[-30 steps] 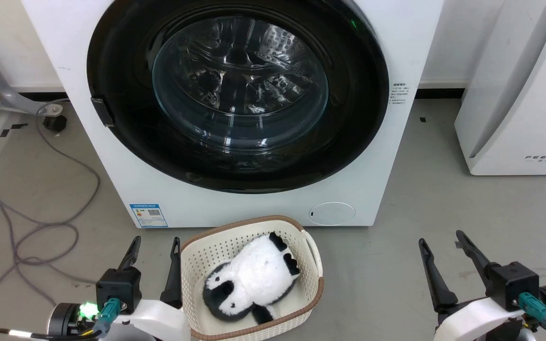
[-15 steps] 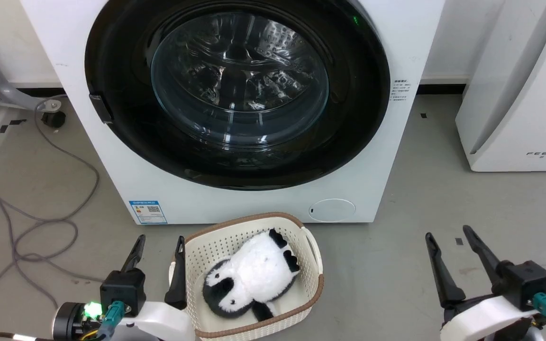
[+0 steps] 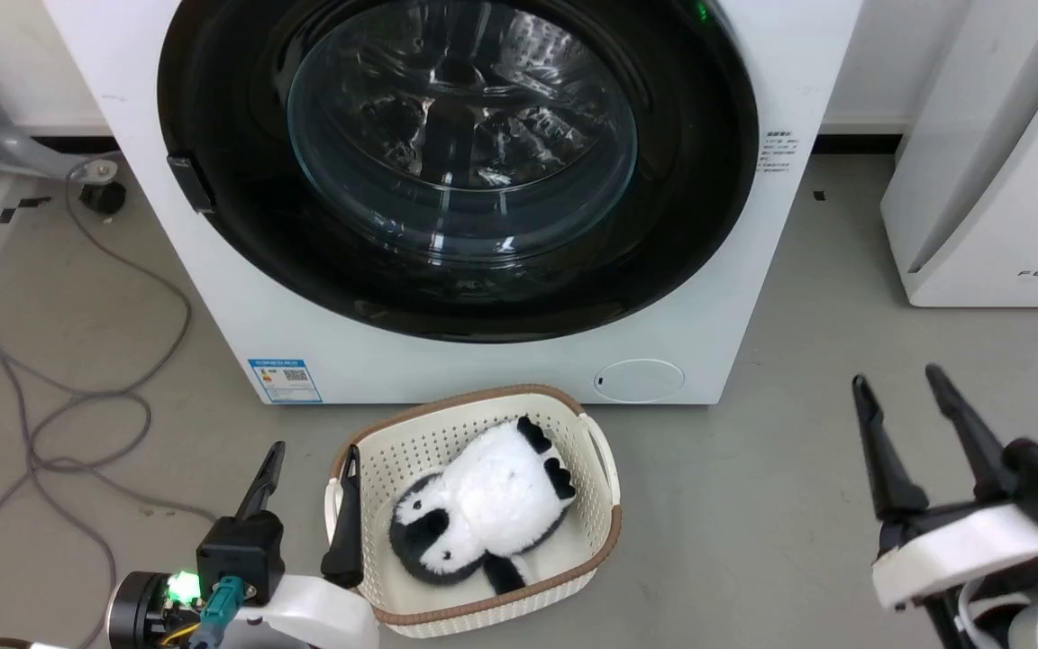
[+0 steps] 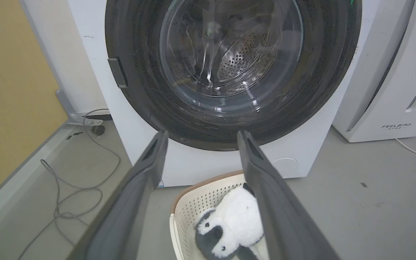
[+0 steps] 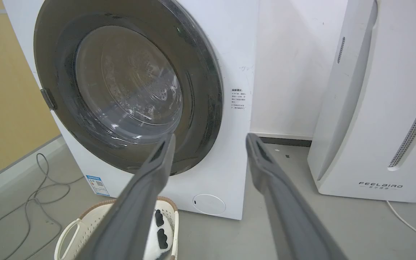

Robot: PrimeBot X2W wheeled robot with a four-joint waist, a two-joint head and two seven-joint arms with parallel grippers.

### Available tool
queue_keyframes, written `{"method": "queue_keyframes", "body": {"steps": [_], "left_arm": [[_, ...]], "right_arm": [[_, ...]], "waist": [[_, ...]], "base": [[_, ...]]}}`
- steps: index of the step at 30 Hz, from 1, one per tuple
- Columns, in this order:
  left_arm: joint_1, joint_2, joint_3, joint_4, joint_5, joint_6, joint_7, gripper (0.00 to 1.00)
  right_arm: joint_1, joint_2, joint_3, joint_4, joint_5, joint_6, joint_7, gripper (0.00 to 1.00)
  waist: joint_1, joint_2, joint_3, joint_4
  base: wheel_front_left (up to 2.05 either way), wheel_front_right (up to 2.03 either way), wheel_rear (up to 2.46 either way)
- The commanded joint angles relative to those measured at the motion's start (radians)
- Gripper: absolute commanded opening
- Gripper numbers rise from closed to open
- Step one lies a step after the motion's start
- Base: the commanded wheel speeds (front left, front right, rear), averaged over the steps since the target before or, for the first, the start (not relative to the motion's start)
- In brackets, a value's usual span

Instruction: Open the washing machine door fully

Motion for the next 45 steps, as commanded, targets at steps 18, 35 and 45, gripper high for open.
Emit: {"method": "queue_keyframes", "body": {"steps": [18,35,45], "left_arm": [[-0.054,0.001,-0.034,-0.001,-0.020,0.017,-0.045,1.00],[-0.092,0.001,-0.067,-0.002,-0.033,0.031,-0.081,1.00],[-0.121,0.001,-0.093,-0.005,-0.045,0.043,-0.102,1.00]], "right_arm": [[-0.225,-0.071,-0.054,0.042,0.234,0.000,0.047,1.00],[-0.455,-0.129,-0.071,0.170,0.412,-0.001,0.095,0.00],[-0.649,-0.142,-0.112,0.324,0.546,-0.001,0.194,0.00]], "waist": [[0.0000,0.0000,0.072,0.032],[0.0000,0.0000,0.154,0.074],[0.0000,0.0000,0.214,0.105]], "base": [[0.00,0.00,0.00],[0.00,0.00,0.00],[0.00,0.00,0.00]]}}
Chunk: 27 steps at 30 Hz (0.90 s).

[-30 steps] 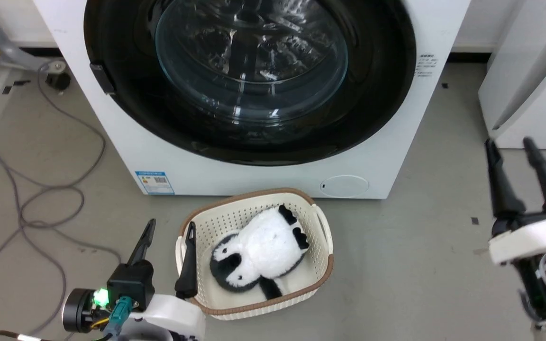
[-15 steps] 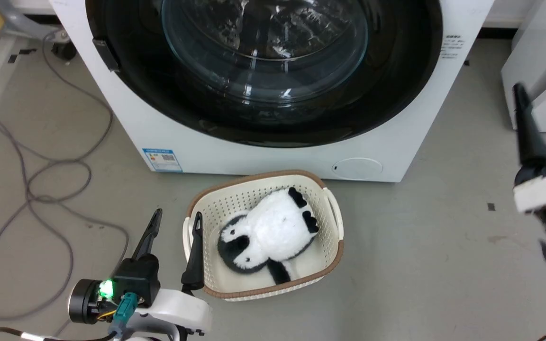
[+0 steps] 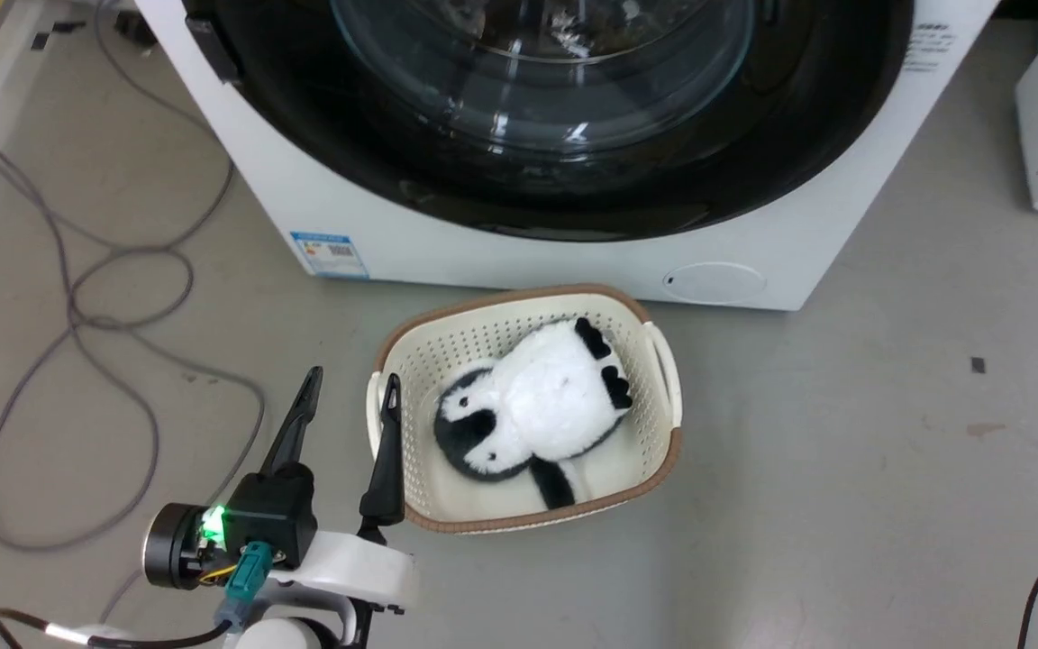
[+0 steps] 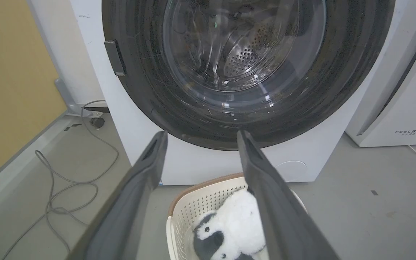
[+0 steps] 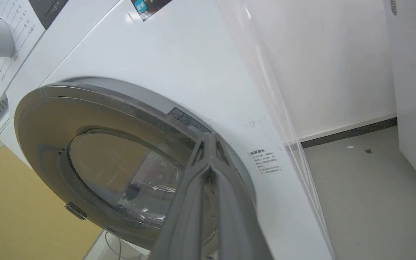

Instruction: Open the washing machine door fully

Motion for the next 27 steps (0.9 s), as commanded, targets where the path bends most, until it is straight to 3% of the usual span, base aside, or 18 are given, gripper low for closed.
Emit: {"method": "queue_keyframes", "body": {"steps": [1,15,27], "left_arm": [[-0.018,0.001,-0.005,-0.002,-0.005,0.006,-0.011,1.00],[-0.053,0.001,-0.049,-0.003,-0.029,0.029,-0.044,1.00],[-0.080,0.001,-0.080,0.001,-0.044,0.043,-0.069,1.00]], "right_arm": [[-0.052,-0.009,-0.010,0.033,0.031,-0.001,0.018,0.00],[-0.393,-0.043,-0.067,0.386,0.196,-0.001,0.326,0.00],[-0.588,-0.082,-0.109,0.600,0.273,-0.001,0.486,0.00]], "waist": [[-0.0001,0.0000,0.014,0.011],[-0.0001,0.0000,0.096,0.067],[-0.0001,0.0000,0.147,0.102]], "base": [[0.00,0.00,0.00],[0.00,0.00,0.00],[0.00,0.00,0.00]]}}
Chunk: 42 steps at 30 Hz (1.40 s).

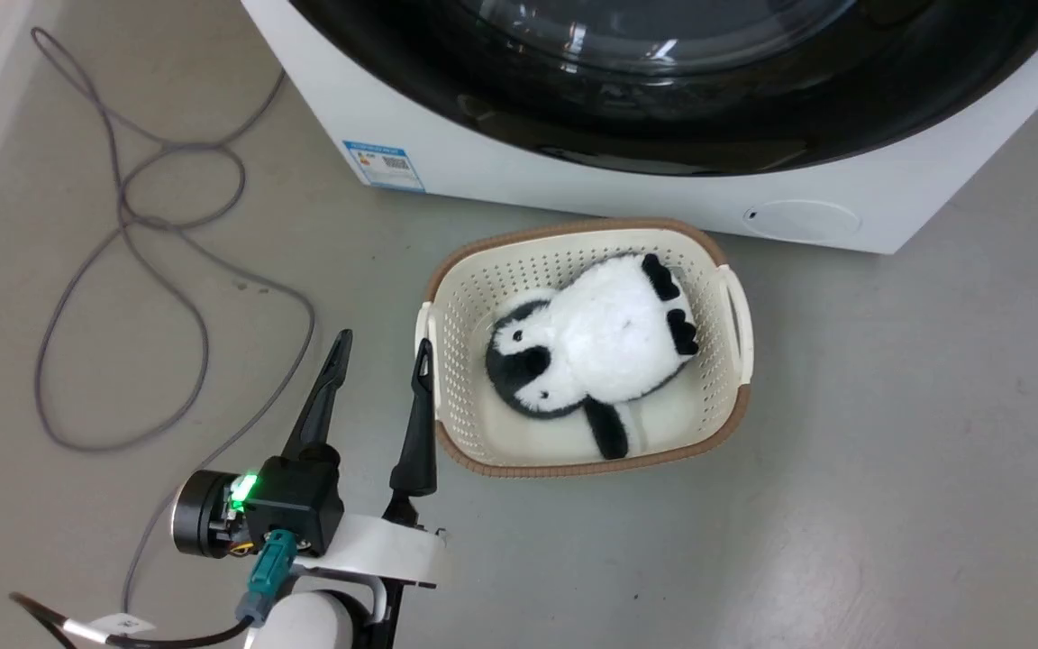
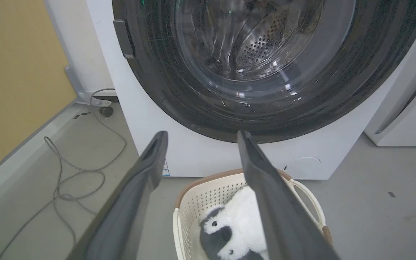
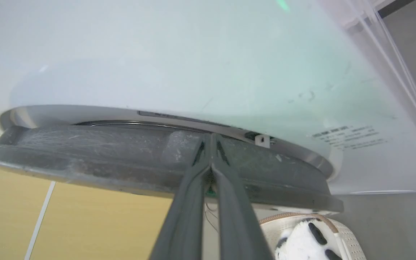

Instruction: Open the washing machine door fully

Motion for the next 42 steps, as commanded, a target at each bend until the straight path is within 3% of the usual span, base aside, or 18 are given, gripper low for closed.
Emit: {"method": "queue_keyframes", "body": {"steps": [1,15,29,42], "left_arm": [[-0.023,0.001,-0.010,0.001,-0.008,0.009,-0.011,1.00],[-0.024,0.001,-0.022,0.006,-0.014,0.019,-0.018,1.00],[-0.015,0.001,-0.021,0.010,-0.012,0.014,-0.018,1.00],[0.016,0.001,-0.003,0.021,-0.015,0.011,-0.018,1.00]], "right_arm": [[-0.051,-0.013,-0.009,0.038,0.027,0.000,0.023,0.00],[-0.079,-0.013,-0.009,0.139,0.026,0.000,0.163,0.00],[-0.026,0.021,-0.048,0.140,0.024,0.000,0.222,0.00],[0.138,0.066,-0.059,0.081,0.017,0.000,0.275,0.00]], "waist": [[-0.0001,0.0000,0.011,0.008],[-0.0001,0.0000,0.016,0.021],[-0.0001,0.0000,-0.007,0.029],[-0.0001,0.0000,-0.106,0.023]], "base": [[0.00,0.00,0.00],[0.00,0.00,0.00],[0.00,0.00,0.00],[0.00,0.00,0.00]]}}
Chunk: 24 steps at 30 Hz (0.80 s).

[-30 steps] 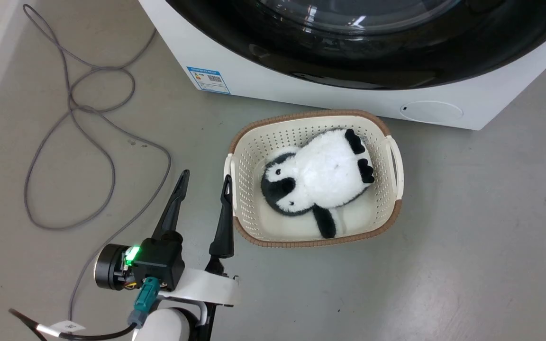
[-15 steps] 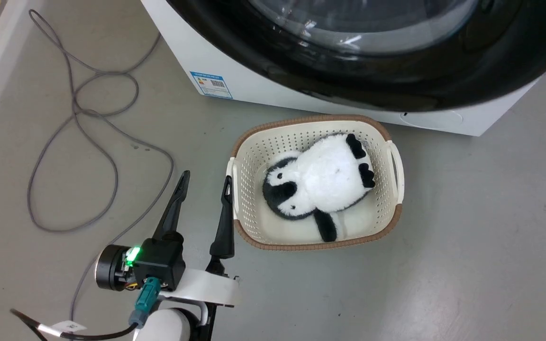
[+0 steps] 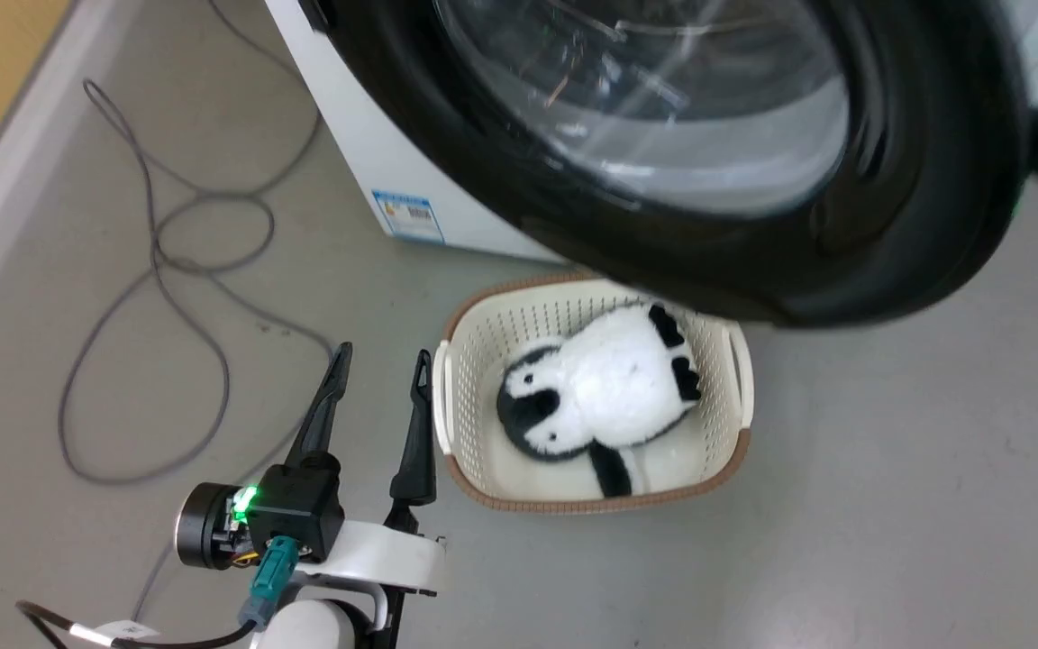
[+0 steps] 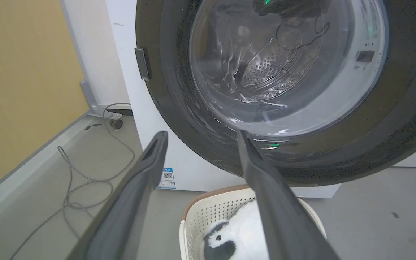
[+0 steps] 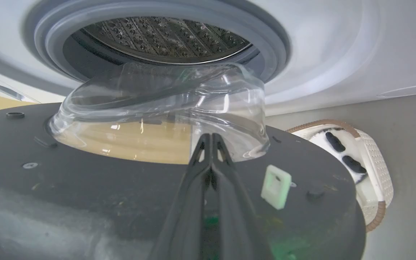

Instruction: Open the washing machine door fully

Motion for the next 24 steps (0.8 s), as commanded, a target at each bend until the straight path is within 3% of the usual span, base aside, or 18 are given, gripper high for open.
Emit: {"method": "queue_keyframes", "body": {"steps": [1,24], "left_arm": [[0.011,0.001,0.005,0.001,0.000,-0.004,-0.006,1.00],[0.129,0.001,0.048,0.032,0.014,-0.032,-0.006,1.00]], "right_arm": [[0.038,0.017,-0.002,-0.015,0.009,0.001,0.012,0.00],[0.526,0.218,-0.063,-0.412,0.112,0.001,0.167,0.00]], "waist": [[0.0000,0.0000,-0.029,-0.001],[0.0000,0.0000,-0.268,0.029]], "base": [[0.00,0.00,0.00],[0.00,0.00,0.00]]}}
